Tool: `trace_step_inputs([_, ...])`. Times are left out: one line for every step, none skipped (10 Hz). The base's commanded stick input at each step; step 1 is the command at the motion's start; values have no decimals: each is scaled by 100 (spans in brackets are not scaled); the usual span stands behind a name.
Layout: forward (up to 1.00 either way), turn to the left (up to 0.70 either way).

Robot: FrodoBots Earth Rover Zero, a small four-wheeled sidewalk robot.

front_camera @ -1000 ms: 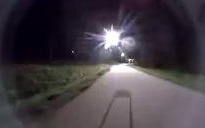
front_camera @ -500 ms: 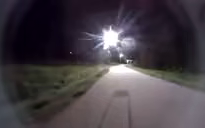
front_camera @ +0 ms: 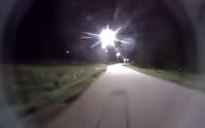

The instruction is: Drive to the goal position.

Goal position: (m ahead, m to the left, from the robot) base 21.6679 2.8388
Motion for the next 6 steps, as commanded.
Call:
trace_step_inputs([70, 0])
trace_step_inputs([70, 0])
trace_step_inputs([70, 0])
trace_step_inputs([70, 0])
trace_step_inputs([70, 0])
trace_step_inputs([70, 0])
